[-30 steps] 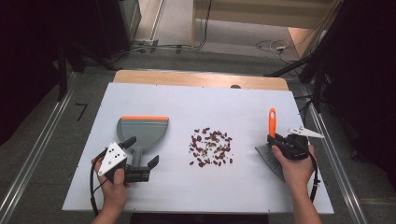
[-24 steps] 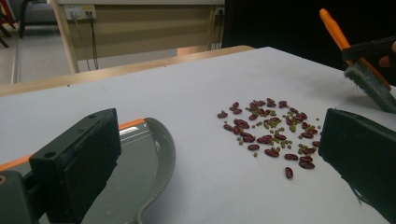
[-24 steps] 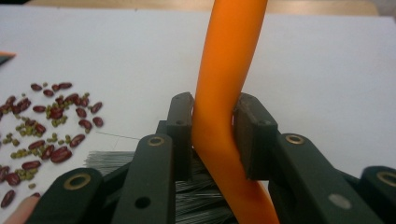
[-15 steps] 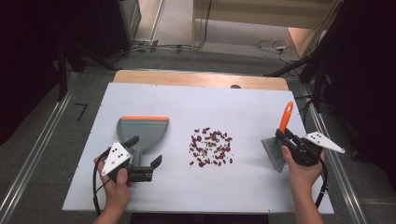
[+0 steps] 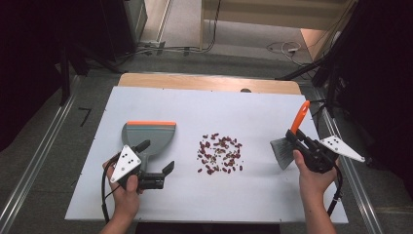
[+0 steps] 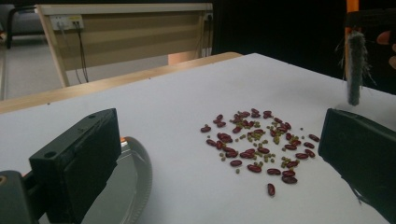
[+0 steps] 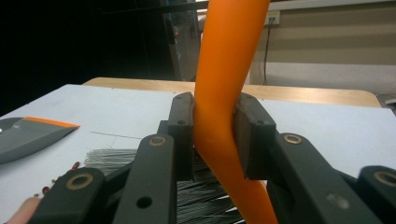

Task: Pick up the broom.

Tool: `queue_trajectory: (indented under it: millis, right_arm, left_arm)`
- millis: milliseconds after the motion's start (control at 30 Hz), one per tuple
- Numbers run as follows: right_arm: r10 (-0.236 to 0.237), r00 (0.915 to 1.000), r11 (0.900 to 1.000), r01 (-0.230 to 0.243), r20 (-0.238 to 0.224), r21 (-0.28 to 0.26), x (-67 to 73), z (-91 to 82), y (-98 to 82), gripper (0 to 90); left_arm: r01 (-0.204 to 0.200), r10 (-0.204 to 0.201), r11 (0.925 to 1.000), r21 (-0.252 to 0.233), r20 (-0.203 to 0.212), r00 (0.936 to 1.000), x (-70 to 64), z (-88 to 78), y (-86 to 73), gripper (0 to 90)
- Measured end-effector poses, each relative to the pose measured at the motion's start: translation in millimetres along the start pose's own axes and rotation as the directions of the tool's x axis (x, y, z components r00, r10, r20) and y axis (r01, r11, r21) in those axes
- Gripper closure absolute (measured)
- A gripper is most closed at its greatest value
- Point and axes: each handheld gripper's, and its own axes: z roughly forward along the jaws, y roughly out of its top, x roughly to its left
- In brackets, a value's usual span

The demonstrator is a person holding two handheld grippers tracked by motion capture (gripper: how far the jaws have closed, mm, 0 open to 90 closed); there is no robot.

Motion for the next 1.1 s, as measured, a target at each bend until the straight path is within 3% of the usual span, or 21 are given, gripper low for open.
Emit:
queue_trajectory:
  millis: [133, 367, 433, 667, 733, 933, 1100]
  right_arm:
    - [-0.003, 0.9998, 1.000, 0.003, -0.019, -0.008, 6.8, 1.5, 2.6, 68.8]
    - [-0.041, 0.9956, 0.999, 0.039, -0.085, -0.020, 31.5, 7.1, 12.0, 68.8]
    - [-0.047, 0.9946, 0.999, 0.045, -0.093, -0.021, 34.6, 8.2, 13.1, 68.8]
    - [-0.076, 0.9864, 0.997, 0.074, -0.146, -0.020, 56.6, 13.9, 15.9, 68.8]
    - [-0.093, 0.9814, 0.996, 0.092, -0.168, -0.015, 67.9, 16.8, 15.7, 68.7]
    - [-0.113, 0.9746, 0.993, 0.114, -0.193, -0.009, 84.3, 22.6, 13.0, 68.8]
    - [-0.139, 0.9620, 0.990, 0.139, -0.235, -0.014, 106.2, 26.8, 11.6, 68.7]
  left_arm:
    - [-0.017, 0.017, 0.9999, 0.002, 0.020, 0.9997, -7.1, 5.8, 7.5, 0.0]
    - [-0.022, 0.022, 0.9997, 0.010, 0.050, 0.9985, -14.0, 22.4, 25.5, 0.0]
    - [-0.015, 0.014, 0.9996, 0.022, 0.055, 0.9984, -15.1, 28.0, 30.6, 0.0]
    - [0.071, -0.075, 0.9961, 0.053, 0.094, 0.9927, -13.0, 47.0, 43.0, 0.0]
    - [0.070, -0.074, 0.9964, 0.049, 0.104, 0.9918, -14.8, 51.6, 46.7, 0.0]
    - [0.078, -0.086, 0.9952, 0.059, 0.139, 0.9866, -21.5, 60.1, 56.8, 1.5]
    - [0.081, -0.092, 0.9943, 0.069, 0.180, 0.9794, -29.2, 62.7, 65.6, 3.7]
